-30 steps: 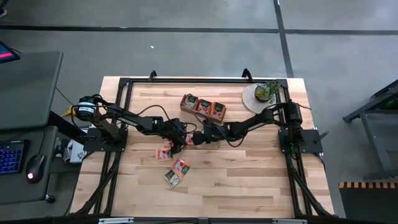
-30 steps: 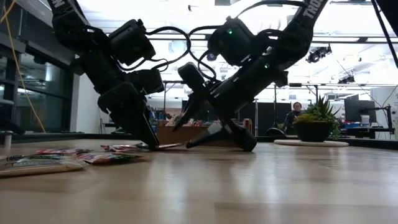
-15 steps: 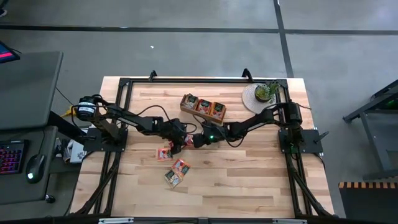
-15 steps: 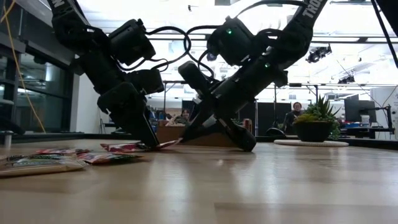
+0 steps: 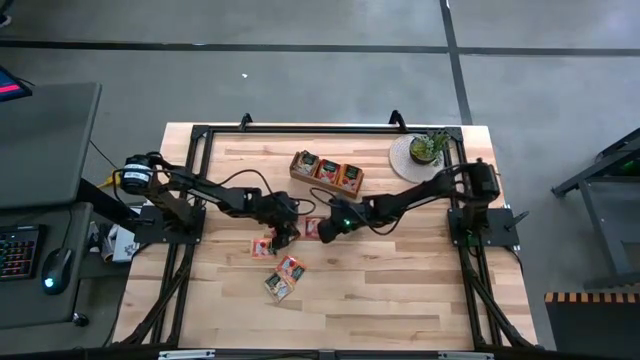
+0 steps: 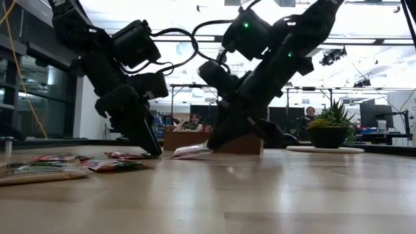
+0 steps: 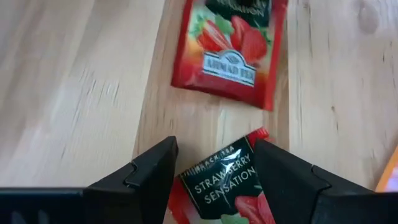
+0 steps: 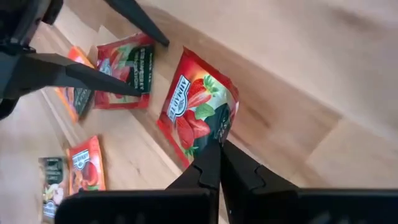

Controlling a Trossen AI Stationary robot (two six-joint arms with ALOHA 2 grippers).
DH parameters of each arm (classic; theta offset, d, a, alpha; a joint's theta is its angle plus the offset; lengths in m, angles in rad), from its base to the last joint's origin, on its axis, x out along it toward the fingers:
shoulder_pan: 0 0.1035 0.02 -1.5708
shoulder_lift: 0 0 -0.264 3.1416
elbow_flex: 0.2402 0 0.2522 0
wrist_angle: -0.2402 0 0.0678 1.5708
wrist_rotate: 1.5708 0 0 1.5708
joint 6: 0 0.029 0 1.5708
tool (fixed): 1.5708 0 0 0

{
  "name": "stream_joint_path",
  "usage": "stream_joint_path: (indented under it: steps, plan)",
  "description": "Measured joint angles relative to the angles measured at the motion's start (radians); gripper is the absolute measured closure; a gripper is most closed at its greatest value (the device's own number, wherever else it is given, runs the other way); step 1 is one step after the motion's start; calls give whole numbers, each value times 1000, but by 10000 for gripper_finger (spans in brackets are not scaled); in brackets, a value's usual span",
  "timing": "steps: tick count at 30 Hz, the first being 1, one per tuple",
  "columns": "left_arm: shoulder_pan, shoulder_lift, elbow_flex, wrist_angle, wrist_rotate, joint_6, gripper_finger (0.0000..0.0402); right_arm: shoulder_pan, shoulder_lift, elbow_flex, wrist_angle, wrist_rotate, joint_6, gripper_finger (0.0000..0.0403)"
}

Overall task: Pick & Place Tea
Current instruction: Put the red tea bag into the middle section of the wooden organizer

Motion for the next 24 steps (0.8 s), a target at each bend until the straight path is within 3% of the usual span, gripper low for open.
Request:
stream_joint_path:
  steps: [7,11,17,24]
  plan:
    - [1,-30,59,-117,-14,31,186,-1,-71,14,-90,15,-110,402]
    - [1,-31,78,-144,-13,36,186,-6,-124,73,-257,31,-232,403]
    - [17,-53,84,-145,14,-8,186,-51,-194,241,-568,14,-482,403]
    - [119,-147,85,-144,57,-84,186,-144,-209,513,-977,8,-836,403]
